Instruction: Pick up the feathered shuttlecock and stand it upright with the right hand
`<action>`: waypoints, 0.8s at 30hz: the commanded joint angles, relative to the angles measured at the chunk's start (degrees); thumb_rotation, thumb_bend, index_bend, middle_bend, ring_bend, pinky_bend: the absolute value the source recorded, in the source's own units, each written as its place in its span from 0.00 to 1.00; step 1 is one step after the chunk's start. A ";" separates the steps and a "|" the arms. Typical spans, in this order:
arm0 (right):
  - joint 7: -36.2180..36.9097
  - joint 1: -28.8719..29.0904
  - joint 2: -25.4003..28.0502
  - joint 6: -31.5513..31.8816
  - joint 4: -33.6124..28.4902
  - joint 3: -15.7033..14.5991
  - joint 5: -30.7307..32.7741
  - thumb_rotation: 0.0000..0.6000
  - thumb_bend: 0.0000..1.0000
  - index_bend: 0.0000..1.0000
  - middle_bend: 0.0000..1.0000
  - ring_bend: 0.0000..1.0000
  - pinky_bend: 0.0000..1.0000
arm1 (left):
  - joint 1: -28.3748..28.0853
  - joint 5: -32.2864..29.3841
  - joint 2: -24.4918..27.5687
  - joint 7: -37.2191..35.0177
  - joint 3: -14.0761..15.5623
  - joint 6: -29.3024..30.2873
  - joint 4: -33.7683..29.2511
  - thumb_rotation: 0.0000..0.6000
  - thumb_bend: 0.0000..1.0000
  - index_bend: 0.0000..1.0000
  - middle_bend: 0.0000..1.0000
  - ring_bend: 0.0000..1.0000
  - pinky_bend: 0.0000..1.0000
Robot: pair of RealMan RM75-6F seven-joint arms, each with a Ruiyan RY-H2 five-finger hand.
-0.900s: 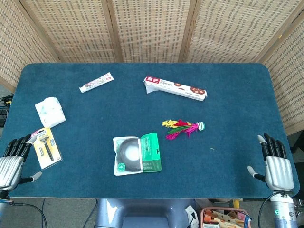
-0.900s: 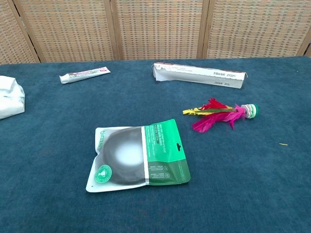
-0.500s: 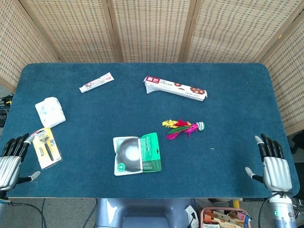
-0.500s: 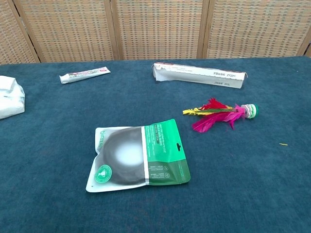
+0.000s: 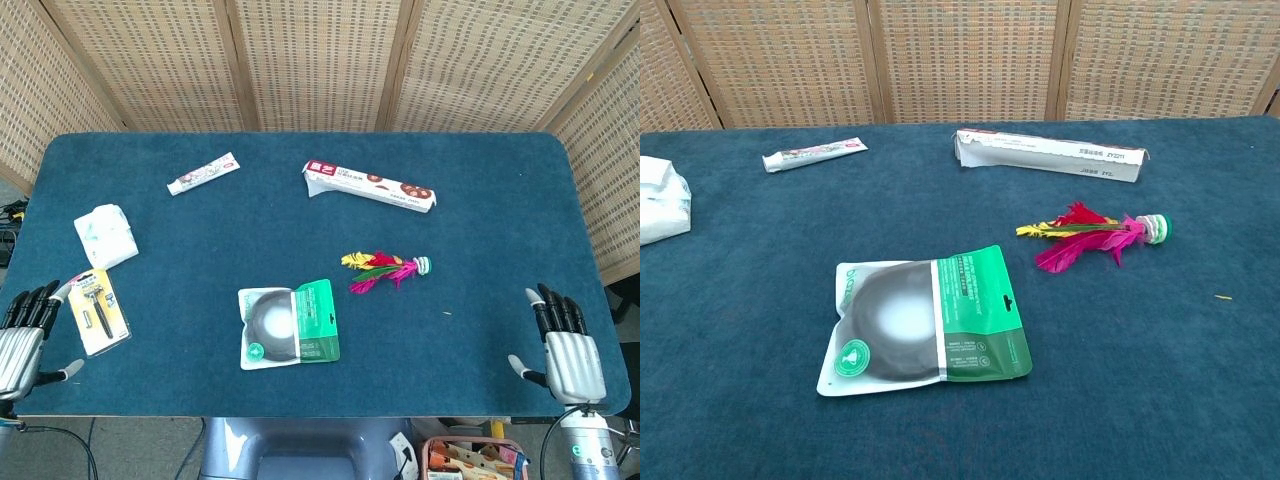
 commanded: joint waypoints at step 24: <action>-10.46 12.32 -10.63 -12.27 -0.69 10.58 5.29 1.00 0.17 0.18 0.00 0.00 0.00 | -0.13 -1.21 -0.20 -0.60 -0.63 -0.24 0.38 1.00 0.00 0.00 0.00 0.00 0.00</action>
